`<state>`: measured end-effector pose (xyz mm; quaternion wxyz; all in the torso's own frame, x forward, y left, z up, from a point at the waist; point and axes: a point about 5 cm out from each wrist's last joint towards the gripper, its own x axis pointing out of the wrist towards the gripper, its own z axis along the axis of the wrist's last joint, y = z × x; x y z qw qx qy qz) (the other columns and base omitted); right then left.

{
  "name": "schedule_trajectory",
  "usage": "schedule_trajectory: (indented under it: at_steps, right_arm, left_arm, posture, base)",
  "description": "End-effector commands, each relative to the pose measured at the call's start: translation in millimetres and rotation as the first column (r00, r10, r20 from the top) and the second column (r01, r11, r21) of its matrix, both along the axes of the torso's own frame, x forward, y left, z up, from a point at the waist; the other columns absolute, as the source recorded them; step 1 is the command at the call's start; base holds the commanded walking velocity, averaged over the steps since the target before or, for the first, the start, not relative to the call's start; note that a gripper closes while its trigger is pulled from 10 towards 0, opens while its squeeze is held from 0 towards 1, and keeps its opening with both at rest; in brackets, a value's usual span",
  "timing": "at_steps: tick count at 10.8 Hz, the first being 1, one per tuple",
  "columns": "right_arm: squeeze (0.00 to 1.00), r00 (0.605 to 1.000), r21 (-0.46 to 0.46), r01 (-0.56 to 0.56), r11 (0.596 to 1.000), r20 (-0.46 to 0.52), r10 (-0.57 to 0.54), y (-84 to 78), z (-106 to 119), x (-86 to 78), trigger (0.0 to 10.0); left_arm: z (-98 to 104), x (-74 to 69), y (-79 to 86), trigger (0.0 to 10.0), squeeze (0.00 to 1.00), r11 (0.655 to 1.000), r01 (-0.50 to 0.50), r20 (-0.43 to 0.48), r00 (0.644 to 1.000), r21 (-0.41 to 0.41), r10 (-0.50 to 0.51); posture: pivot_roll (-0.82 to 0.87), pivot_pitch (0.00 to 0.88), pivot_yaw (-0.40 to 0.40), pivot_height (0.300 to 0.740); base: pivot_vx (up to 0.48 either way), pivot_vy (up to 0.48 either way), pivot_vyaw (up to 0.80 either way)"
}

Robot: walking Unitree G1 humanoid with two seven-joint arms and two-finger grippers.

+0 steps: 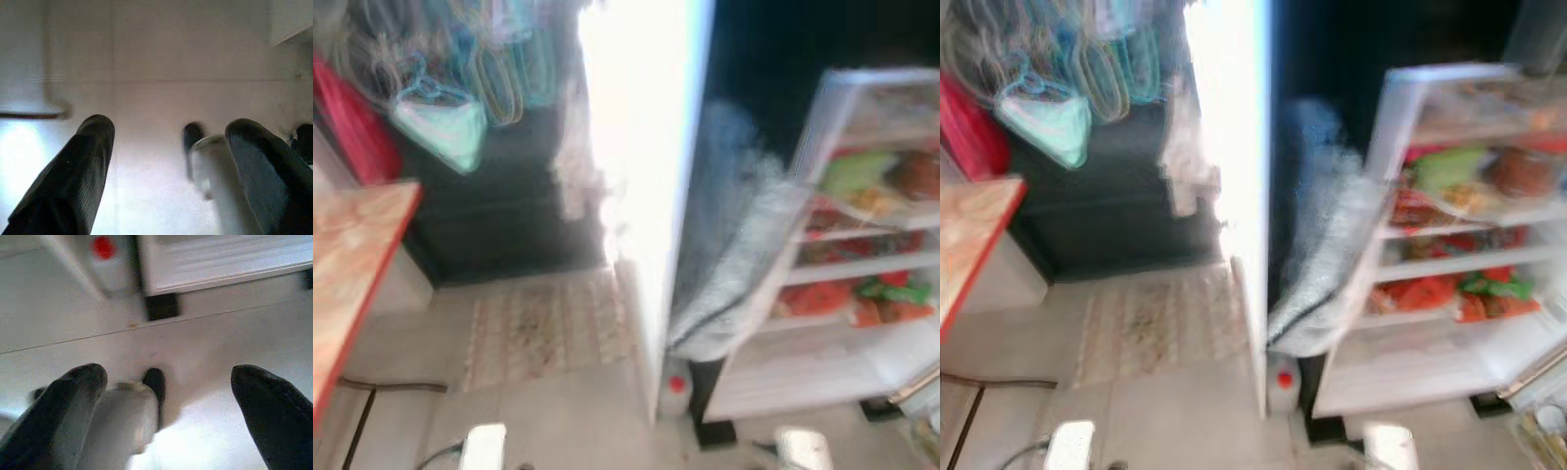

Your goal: Restocking fridge

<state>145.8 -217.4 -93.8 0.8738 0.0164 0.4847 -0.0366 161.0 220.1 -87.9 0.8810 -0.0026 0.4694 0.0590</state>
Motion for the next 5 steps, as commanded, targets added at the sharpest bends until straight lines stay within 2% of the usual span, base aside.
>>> schedule_trajectory:
  at_steps: [1,5]
  right_arm:
    - [0.00,1.000,-0.023,0.020,1.000,0.004,-0.020,-10.0,1.6,-1.7,10.0]
    - [0.00,1.000,-0.036,0.023,0.999,0.000,-0.023,-14.6,2.1,-3.2,10.0]
  left_arm:
    - [-1.4,-0.4,-4.7,10.0,0.00,1.000,0.015,-0.015,1.000,-0.002,-0.015]
    - [-2.6,-1.0,-10.2,10.0,0.00,1.000,0.004,-0.007,1.000,-0.012,-0.004]
  posture:
    - [-0.14,0.000,0.069,0.740]
    - [-0.14,0.000,0.041,0.740]
  base:
    - [0.000,0.000,0.00]
    - [0.000,0.000,0.00]
